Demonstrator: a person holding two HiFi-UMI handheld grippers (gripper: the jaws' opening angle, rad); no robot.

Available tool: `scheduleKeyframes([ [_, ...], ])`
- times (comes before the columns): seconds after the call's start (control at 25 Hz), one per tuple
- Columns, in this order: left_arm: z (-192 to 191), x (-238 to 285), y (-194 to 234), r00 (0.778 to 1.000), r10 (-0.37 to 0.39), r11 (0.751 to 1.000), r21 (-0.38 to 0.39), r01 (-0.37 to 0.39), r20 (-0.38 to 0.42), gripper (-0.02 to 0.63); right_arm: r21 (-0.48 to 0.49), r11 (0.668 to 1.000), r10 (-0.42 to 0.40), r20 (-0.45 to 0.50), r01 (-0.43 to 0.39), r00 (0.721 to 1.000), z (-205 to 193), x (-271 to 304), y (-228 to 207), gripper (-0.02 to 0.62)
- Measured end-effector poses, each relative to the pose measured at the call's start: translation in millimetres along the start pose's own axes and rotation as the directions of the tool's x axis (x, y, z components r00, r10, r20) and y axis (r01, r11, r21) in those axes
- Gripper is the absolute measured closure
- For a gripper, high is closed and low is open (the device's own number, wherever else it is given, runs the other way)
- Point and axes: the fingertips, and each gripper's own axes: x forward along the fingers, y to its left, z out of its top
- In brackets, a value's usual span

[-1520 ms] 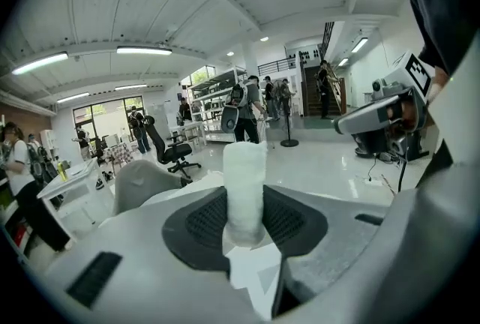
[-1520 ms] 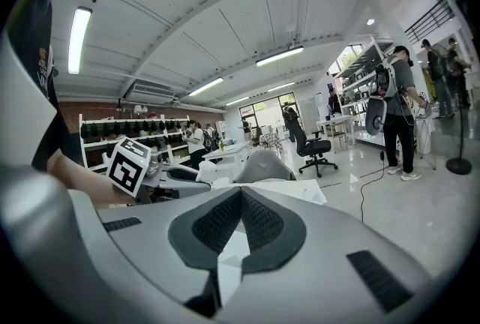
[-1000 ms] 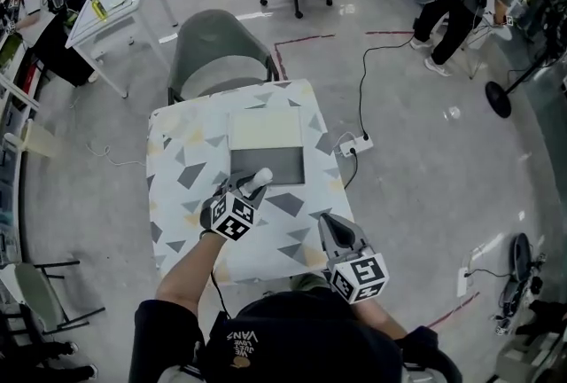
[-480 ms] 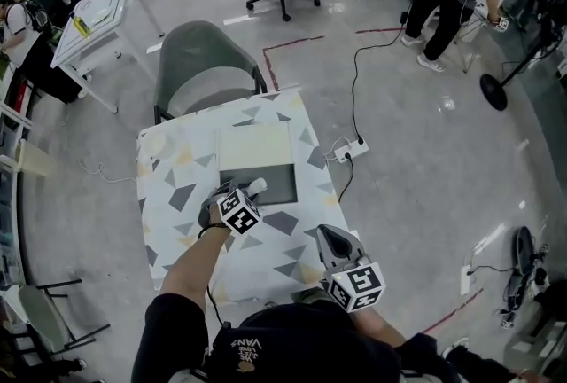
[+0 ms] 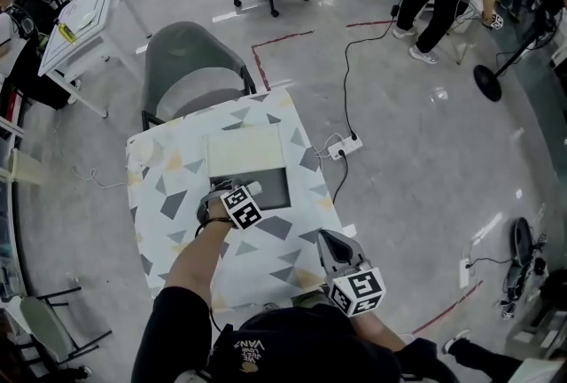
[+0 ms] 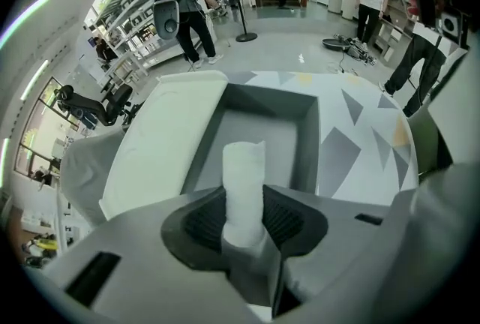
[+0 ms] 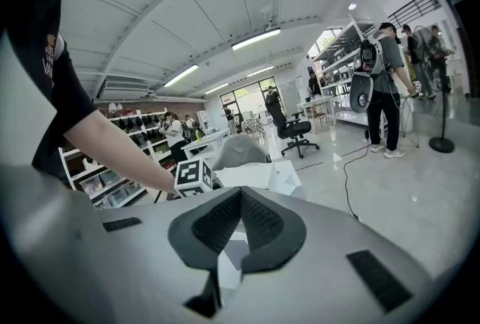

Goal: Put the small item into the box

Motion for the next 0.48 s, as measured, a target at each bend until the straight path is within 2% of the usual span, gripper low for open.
scheduleKeyframes([
  [0.48,-10.2,24.2,-2.2,0.996,-0.014,1.000,0.019,0.016,-0.087,0.471,0.008,1.000,0.004,-0.019,-0.004,1.000,-4.4,5.1,-0.6,0.597],
])
